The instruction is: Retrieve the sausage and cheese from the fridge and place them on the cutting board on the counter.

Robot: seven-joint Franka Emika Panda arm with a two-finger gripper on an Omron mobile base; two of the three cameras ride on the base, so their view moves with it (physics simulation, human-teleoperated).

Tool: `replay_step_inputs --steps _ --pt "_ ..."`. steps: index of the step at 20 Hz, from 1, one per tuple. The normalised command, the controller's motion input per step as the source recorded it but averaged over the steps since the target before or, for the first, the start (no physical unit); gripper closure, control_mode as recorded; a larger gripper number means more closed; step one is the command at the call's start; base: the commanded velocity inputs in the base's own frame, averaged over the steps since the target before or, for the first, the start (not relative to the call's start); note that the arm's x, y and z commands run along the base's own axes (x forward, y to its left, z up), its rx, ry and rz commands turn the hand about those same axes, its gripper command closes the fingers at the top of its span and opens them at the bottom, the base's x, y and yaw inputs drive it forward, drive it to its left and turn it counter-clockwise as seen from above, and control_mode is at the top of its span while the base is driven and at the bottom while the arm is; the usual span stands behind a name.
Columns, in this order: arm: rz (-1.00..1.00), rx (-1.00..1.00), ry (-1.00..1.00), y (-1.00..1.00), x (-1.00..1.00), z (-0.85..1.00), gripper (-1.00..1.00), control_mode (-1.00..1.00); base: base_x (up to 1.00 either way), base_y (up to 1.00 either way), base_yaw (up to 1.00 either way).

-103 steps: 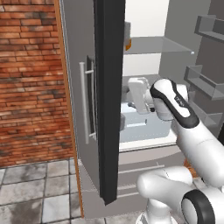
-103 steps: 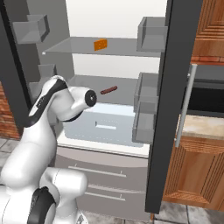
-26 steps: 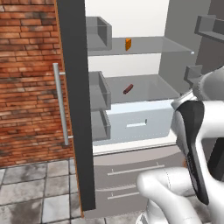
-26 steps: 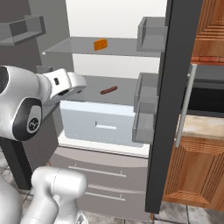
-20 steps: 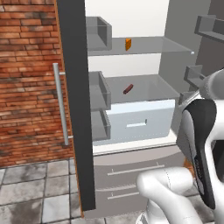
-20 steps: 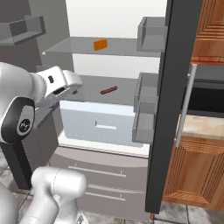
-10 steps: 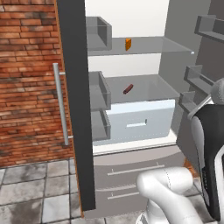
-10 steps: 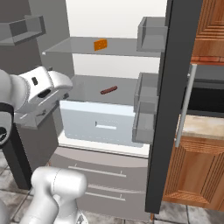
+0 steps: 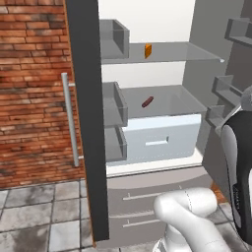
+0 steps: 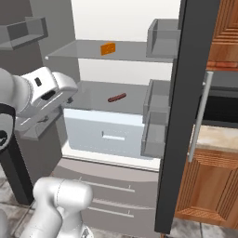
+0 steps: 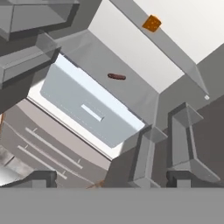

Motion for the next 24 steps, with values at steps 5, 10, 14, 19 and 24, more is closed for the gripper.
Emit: replay_step_inputs --steps 5,10,14,19,24 --pt "0.00 0.00 0.00 0.00 0.00 0.00 -1.00 1.00 0.52 0.00 0.05" --pt "0.00 0.00 0.00 0.00 0.00 0.00 -1.00 1.00 0.18 -0.14 -0.02" --pt "0.00 0.00 0.00 0.00 0.00 0.00 -1.00 1.00 0.08 -0.24 -0.10" --pt "0.00 0.00 0.00 0.00 0.00 0.00 -1.00 1.00 0.47 -0.15 -0.10" --pt "0.00 0.00 0.00 0.00 0.00 0.00 -1.00 1.00 0.73 -0.09 -0.09"
